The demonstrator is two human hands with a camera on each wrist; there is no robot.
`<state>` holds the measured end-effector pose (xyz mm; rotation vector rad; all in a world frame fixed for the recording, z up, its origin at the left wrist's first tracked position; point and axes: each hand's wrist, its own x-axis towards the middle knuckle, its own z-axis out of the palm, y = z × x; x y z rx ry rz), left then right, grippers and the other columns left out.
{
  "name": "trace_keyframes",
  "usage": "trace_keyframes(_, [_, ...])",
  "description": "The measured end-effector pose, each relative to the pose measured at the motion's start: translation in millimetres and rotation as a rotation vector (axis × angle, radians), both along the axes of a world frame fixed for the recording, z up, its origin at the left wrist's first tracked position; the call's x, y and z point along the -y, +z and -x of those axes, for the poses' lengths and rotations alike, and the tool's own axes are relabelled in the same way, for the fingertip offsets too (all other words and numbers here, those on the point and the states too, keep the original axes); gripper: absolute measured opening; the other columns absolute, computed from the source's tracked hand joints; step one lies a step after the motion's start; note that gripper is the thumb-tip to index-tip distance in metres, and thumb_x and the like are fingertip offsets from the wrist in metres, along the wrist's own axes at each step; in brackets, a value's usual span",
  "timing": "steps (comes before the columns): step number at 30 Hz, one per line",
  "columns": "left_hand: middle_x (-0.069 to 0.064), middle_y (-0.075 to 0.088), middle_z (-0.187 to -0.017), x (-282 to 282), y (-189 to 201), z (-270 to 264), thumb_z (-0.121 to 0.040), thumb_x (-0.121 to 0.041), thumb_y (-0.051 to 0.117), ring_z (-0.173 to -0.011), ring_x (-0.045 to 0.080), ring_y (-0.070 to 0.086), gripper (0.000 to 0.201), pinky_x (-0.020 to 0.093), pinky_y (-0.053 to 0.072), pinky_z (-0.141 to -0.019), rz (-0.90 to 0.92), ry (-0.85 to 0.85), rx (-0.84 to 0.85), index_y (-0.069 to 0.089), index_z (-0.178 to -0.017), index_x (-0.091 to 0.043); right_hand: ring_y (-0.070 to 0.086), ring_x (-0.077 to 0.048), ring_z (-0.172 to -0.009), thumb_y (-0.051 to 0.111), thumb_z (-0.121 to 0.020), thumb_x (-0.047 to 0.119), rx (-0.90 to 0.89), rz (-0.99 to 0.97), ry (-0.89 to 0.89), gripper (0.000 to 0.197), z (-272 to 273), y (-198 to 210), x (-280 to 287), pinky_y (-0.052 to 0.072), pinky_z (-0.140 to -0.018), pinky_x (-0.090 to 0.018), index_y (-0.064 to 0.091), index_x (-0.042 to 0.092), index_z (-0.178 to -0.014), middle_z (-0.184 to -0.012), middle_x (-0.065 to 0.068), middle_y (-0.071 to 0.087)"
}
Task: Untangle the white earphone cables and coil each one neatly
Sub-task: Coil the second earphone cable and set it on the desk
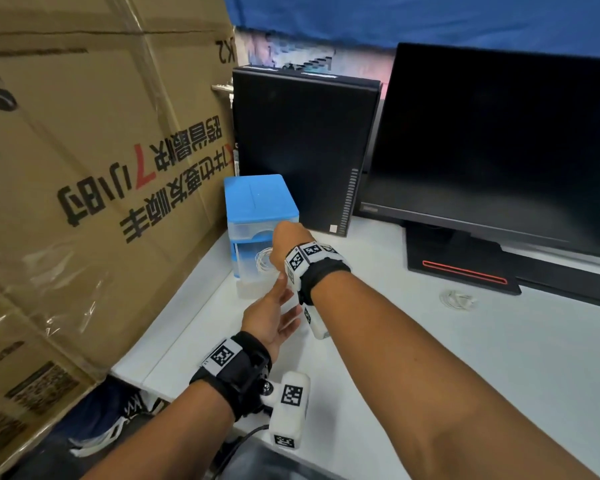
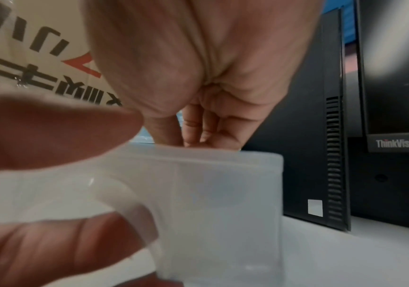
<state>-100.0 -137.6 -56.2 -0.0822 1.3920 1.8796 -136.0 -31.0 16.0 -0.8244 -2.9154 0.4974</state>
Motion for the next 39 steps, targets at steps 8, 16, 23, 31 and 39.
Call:
trace_keyframes(8, [-0.001,0.067,-0.119,-3.0,-2.6,4.5,-0.081,-0.055,0.069,-0.099,0.018,0.069,0.055,0.034,0.055,-0.086,0.031,0.014,-0.033,0.064,-0.119,-0.016,0.062,-0.024,-0.078,0.067,-0.083,0.017,-0.194,0.065,-0.02,0.003,-17.7,11.3,-18.1,0.055,-0.07,-0.031,0.067,0.015,-0.084,-0.082,-0.003,0.064])
trace_keyframes(16, [0.006,0.046,-0.129,-16.3,14.1,20.7,-0.084,-0.051,0.067,-0.112,0.025,0.062,0.043,0.037,0.053,-0.094,0.015,0.096,0.001,0.061,-0.11,-0.016,0.066,-0.027,-0.083,0.064,-0.086,0.034,-0.198,0.078,-0.385,0.017,-146.4,6.4,-126.1,0.055,-0.078,-0.032,0.07,0.02,-0.08,-0.088,-0.005,0.073])
trace_keyframes(23, [0.002,0.045,-0.132,-34.7,16.1,33.7,-0.091,-0.037,0.065,-0.119,0.027,0.056,0.051,0.038,0.049,-0.1,-0.038,0.178,-0.01,0.05,-0.137,-0.021,0.057,-0.024,-0.075,0.058,-0.09,0.033,0.047,0.118,-0.762,0.025,-243.7,-28.4,-210.9,0.044,-0.069,-0.029,0.063,0.012,-0.076,-0.091,-0.008,0.069])
trace_keyframes(31, [0.008,0.055,-0.136,-47.7,11.6,46.4,-0.094,-0.018,0.058,-0.108,0.023,0.064,0.024,0.032,0.052,-0.08,-0.014,0.195,-0.013,0.059,-0.118,-0.02,0.061,-0.023,-0.086,0.054,-0.092,0.026,0.223,0.136,-0.602,0.021,-238.3,-43.9,-220.1,0.048,-0.072,-0.029,0.061,0.008,-0.084,-0.089,-0.003,0.06])
trace_keyframes(39, [0.01,0.06,-0.121,-47.3,9.8,49.7,-0.096,-0.009,0.053,-0.095,0.022,0.067,0.024,0.029,0.056,-0.072,-0.003,0.274,0.034,0.057,-0.12,-0.009,0.06,-0.024,-0.075,0.064,-0.087,0.036,0.317,-0.011,-0.564,0.03,-226.7,-54.0,-221.9,0.049,-0.067,-0.031,0.062,0.007,-0.093,-0.084,-0.005,0.062])
